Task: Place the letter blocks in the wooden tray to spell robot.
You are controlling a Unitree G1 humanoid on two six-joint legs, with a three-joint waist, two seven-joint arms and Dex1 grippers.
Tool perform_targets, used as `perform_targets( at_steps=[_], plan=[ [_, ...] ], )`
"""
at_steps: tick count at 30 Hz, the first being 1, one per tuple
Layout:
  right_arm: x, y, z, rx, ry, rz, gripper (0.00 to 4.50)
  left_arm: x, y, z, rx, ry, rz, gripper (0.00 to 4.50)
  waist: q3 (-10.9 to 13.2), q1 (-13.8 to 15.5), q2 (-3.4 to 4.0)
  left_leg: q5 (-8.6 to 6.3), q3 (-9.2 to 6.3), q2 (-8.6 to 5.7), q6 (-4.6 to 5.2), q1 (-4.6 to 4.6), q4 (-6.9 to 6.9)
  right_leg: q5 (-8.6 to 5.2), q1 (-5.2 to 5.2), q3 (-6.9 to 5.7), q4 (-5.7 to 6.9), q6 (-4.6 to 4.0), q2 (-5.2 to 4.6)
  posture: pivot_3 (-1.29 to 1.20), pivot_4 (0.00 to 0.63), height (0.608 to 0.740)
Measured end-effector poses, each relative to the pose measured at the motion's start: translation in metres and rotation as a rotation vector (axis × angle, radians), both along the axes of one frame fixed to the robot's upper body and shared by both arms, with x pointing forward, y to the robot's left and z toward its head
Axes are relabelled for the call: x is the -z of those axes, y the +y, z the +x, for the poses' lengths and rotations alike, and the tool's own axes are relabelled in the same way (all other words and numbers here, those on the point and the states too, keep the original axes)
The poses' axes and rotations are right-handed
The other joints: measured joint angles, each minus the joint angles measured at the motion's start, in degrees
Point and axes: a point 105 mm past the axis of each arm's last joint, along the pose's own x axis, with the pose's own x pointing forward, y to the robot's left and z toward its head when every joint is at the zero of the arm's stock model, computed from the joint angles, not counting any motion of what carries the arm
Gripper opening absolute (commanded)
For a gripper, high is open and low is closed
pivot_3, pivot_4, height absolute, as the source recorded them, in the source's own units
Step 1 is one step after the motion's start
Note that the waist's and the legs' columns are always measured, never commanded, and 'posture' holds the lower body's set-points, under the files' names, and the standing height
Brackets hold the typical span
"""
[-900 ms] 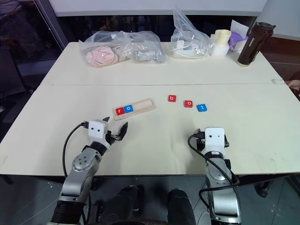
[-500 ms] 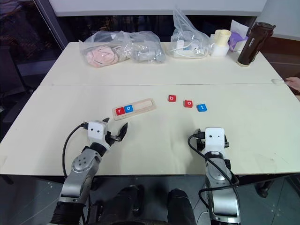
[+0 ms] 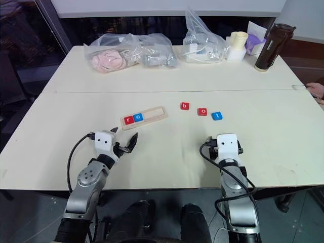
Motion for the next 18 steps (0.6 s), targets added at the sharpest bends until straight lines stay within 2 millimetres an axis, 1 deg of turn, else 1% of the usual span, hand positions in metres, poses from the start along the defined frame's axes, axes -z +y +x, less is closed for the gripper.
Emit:
perform_targets(
  at_steps=[3, 6, 11, 12, 14, 15, 16, 18],
  plan=[
    [-0.001, 0.000, 0.001, -0.028, 0.004, -0.016, 3.68, 0.000, 0.000, 0.000, 0.016, 0.000, 0.002, 4.50, 0.00, 0.02, 0.00, 0.00, 0.00, -0.01, 0.00, 0.00, 0.00, 0.00, 0.00, 0.00, 0.00, 0.00, 0.01, 0.00, 0.150, 0.725],
    [-0.003, 0.003, 0.003, -0.101, 0.019, -0.040, 3.68, -0.003, 0.002, 0.000, 0.072, 0.002, 0.015, 4.50, 0.01, 0.01, 0.02, 0.00, 0.00, 0.00, 0.00, 0.00, 0.00, 0.00, -0.01, -0.01, 0.01, -0.01, 0.02, 0.00, 0.150, 0.725],
    [-0.006, 0.016, 0.004, -0.239, 0.051, -0.006, 3.68, -0.016, 0.006, 0.000, 0.254, 0.001, 0.077, 4.50, 0.09, 0.01, 0.13, 0.01, 0.00, -0.01, 0.01, 0.00, 0.00, 0.01, -0.02, 0.00, 0.01, -0.04, 0.02, 0.00, 0.150, 0.725],
    [-0.009, 0.022, 0.005, -0.299, 0.067, -0.011, 3.68, -0.020, 0.006, 0.000, 0.326, 0.012, 0.089, 4.50, 0.16, 0.02, 0.16, 0.01, 0.01, -0.01, 0.01, -0.02, 0.03, 0.02, -0.03, 0.01, 0.02, -0.05, 0.02, 0.00, 0.150, 0.725],
    [-0.019, 0.032, 0.004, -0.413, 0.077, -0.021, 3.68, -0.033, 0.016, 0.006, 0.440, 0.034, 0.134, 4.50, 0.25, 0.04, 0.20, 0.02, 0.01, 0.00, 0.01, -0.06, 0.08, 0.04, -0.09, -0.01, 0.06, -0.10, 0.05, 0.00, 0.150, 0.725],
    [-0.026, 0.036, 0.004, -0.467, 0.074, -0.030, 3.68, -0.042, 0.025, 0.010, 0.482, 0.042, 0.164, 4.50, 0.28, 0.05, 0.23, 0.02, 0.00, 0.00, 0.02, -0.05, 0.08, 0.04, -0.09, -0.02, 0.06, -0.10, 0.08, 0.00, 0.150, 0.725],
    [-0.033, 0.040, 0.003, -0.507, 0.064, -0.039, 3.68, -0.052, 0.033, 0.016, 0.506, 0.036, 0.187, 4.50, 0.28, 0.06, 0.26, 0.02, 0.00, -0.01, 0.01, -0.02, 0.07, 0.04, -0.08, -0.02, 0.05, -0.10, 0.07, 0.00, 0.150, 0.725],
    [-0.041, 0.045, 0.003, -0.569, 0.062, -0.045, 3.68, -0.069, 0.043, 0.026, 0.577, 0.037, 0.213, 4.50, 0.28, 0.14, 0.26, 0.02, 0.00, -0.02, 0.02, 0.00, 0.08, 0.04, -0.06, -0.03, 0.03, -0.09, 0.06, 0.00, 0.150, 0.725]
  ],
)
